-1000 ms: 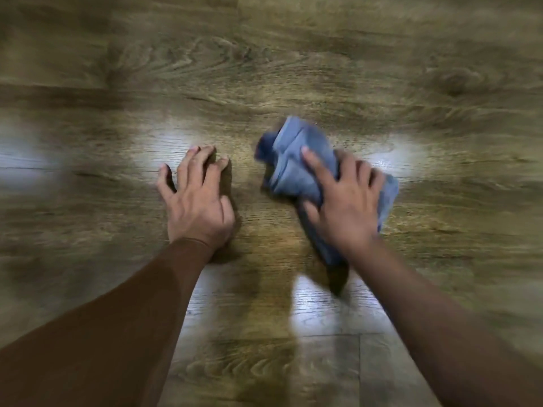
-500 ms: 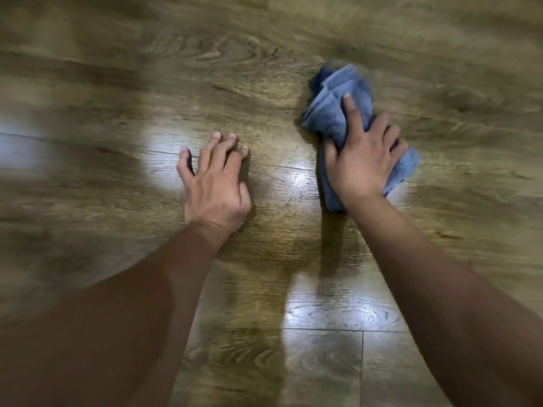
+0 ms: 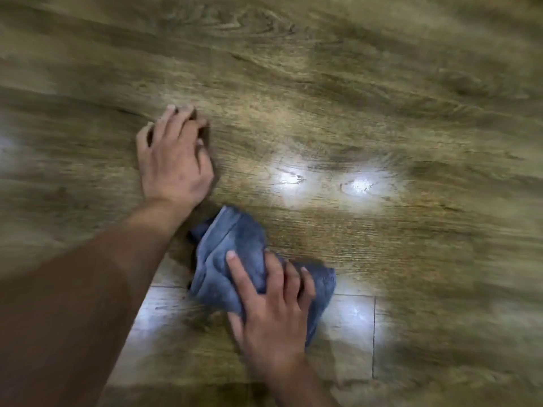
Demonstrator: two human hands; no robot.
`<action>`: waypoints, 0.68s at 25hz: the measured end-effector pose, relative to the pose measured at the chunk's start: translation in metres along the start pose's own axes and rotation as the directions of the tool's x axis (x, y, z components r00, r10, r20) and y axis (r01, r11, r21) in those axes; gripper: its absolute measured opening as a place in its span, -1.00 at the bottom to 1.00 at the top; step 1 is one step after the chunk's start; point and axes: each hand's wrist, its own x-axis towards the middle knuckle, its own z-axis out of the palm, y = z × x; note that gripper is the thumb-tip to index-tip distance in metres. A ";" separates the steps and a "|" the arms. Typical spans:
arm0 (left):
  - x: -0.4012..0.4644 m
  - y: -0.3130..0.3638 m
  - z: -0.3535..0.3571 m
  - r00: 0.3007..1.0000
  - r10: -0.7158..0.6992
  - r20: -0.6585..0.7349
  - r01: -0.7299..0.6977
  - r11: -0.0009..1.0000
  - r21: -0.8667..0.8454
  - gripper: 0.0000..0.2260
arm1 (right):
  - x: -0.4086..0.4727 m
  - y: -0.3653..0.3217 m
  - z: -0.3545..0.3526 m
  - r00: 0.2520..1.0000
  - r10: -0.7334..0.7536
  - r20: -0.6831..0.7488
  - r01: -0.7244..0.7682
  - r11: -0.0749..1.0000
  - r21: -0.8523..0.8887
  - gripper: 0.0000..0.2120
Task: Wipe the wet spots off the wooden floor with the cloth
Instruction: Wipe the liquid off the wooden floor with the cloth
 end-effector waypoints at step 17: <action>0.008 0.004 0.003 0.998 -0.022 0.054 0.016 0.995 0.095 -0.65 | 0.365 0.101 -0.036 0.946 0.285 -0.155 -0.297 0.953 -0.059 -0.36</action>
